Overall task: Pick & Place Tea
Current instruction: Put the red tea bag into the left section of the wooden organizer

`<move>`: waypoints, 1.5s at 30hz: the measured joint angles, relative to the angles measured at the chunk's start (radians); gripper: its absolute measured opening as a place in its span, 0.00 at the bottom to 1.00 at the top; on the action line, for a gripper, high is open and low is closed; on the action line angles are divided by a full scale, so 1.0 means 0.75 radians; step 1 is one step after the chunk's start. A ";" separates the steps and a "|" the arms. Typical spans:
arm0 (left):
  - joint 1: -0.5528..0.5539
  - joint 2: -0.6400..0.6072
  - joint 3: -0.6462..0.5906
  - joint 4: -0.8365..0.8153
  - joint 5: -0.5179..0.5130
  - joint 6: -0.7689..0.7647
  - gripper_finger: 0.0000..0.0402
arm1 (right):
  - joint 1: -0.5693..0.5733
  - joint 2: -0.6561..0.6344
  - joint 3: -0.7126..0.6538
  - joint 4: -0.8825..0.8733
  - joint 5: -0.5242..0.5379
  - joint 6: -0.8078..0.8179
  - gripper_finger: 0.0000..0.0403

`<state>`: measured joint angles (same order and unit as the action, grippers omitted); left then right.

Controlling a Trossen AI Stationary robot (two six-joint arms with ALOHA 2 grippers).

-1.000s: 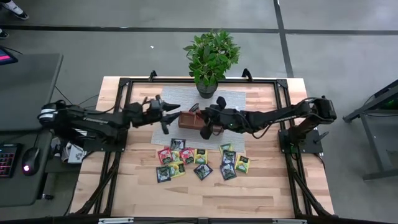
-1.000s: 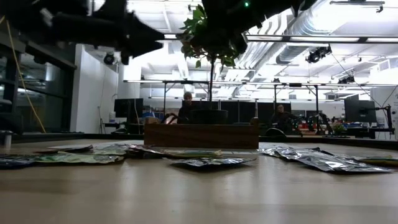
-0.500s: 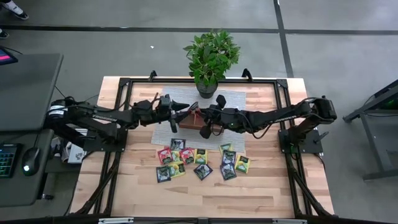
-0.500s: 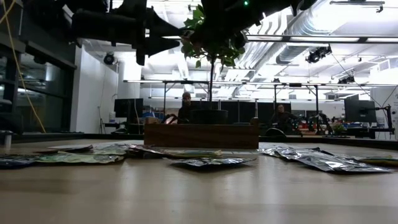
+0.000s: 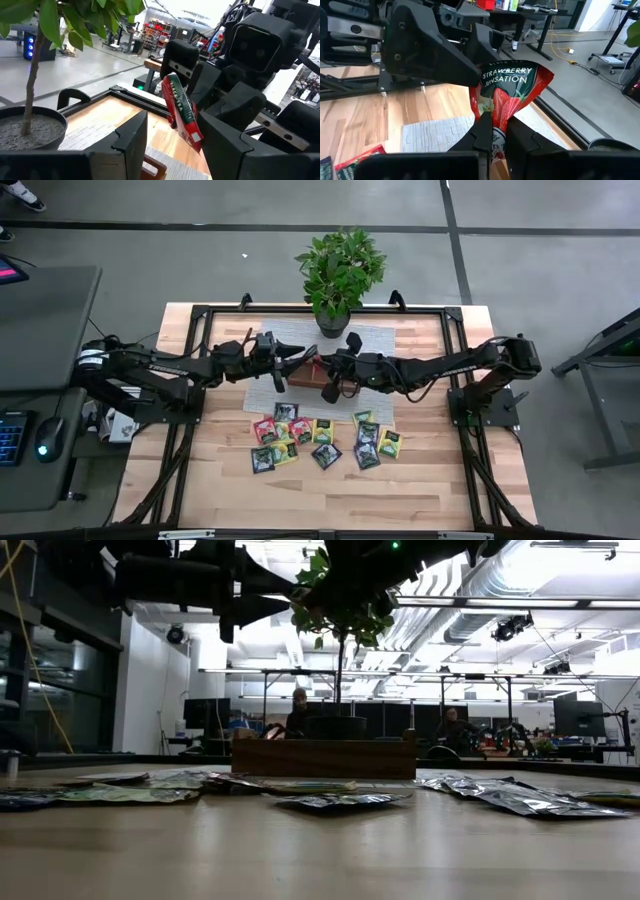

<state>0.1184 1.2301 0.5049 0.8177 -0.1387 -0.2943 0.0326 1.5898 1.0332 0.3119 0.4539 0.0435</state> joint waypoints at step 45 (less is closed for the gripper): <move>0.001 0.041 -0.002 -0.113 -0.030 0.079 0.00 | 0.001 -0.033 0.000 -0.215 0.161 0.147 0.44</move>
<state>0.1192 1.2609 0.5037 0.7331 -0.1615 -0.2348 0.0330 1.5647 1.0332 0.1505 0.5746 0.1534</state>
